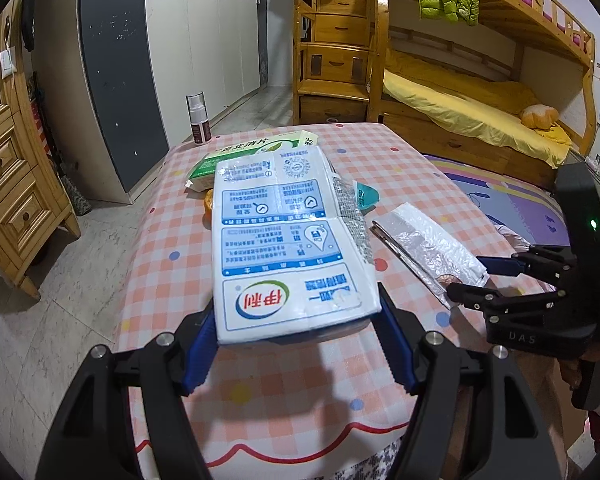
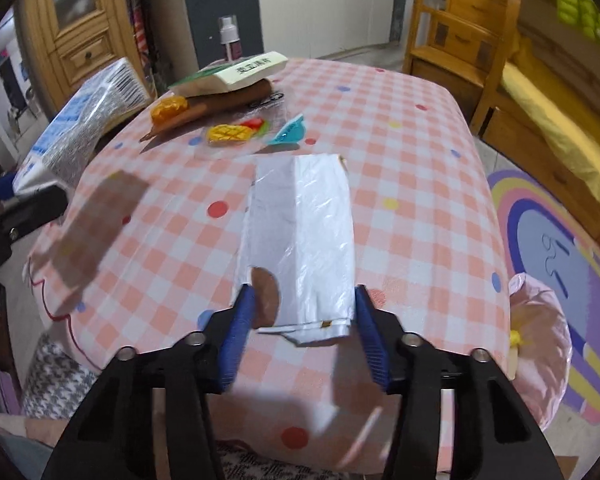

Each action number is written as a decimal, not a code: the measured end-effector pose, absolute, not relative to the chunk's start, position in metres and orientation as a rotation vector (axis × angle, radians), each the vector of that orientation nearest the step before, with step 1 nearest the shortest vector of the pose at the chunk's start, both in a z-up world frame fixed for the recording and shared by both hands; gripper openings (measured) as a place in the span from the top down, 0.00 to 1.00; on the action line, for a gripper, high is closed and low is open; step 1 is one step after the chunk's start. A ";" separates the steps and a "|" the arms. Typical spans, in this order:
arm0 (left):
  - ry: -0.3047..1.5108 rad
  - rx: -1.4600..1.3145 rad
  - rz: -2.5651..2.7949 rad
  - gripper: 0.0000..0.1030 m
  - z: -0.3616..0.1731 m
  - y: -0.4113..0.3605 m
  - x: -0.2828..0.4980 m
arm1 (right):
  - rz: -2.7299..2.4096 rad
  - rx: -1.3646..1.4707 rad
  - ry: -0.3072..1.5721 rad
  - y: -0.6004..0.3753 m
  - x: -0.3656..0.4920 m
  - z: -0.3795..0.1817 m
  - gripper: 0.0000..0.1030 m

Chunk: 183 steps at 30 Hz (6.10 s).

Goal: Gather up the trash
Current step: 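Carry the carton and paper packet to the wastebasket and release both, then return to the table and grasp the green medicine box with the right gripper, then grasp the brown leather sheath with the left gripper while the right gripper holds the box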

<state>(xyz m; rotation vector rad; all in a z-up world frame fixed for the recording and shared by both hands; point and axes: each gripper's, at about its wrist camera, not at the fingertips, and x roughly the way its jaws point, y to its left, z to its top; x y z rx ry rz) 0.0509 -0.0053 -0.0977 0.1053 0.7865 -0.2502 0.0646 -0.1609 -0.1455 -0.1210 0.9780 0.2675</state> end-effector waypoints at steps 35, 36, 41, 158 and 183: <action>0.707 0.331 -0.783 0.34 -0.102 -0.259 0.021 | -0.272 0.311 0.833 -0.384 -0.065 -0.117 0.96; 0.707 0.342 -0.800 0.33 -0.105 -0.269 0.022 | -0.284 0.321 0.834 -0.390 -0.067 -0.119 0.96; 0.720 0.365 -0.866 0.33 -0.115 -0.310 0.031 | -0.336 0.360 0.867 -0.418 -0.063 -0.138 0.95; 0.858 0.038 -0.106 0.20 -0.116 0.075 0.147 | 0.353 -0.244 0.755 -0.098 0.169 -0.070 0.20; 0.876 0.231 -0.344 0.95 -0.139 -0.012 0.119 | 0.136 -0.104 0.713 -0.174 0.065 -0.056 0.20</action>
